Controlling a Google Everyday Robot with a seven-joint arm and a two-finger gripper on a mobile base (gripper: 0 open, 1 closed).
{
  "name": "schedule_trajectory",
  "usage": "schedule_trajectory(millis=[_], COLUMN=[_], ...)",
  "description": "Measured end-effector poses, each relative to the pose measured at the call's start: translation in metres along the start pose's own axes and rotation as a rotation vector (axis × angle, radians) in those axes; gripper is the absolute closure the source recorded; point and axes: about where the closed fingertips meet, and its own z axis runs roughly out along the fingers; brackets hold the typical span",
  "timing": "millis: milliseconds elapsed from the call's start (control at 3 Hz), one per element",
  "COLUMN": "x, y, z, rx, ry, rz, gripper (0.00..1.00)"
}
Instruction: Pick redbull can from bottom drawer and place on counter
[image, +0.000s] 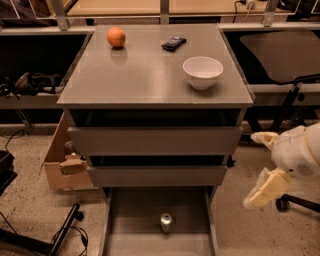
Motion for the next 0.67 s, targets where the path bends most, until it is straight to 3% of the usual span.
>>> schedule_trajectory(millis=[333, 667], x=[0.023, 0.03], y=[0.0, -0.02], z=[0.079, 0.137], rx=[0.021, 0.082], ry=[-0.252, -0.405], rz=[0.044, 0.078], gripper=[0.0, 0.0])
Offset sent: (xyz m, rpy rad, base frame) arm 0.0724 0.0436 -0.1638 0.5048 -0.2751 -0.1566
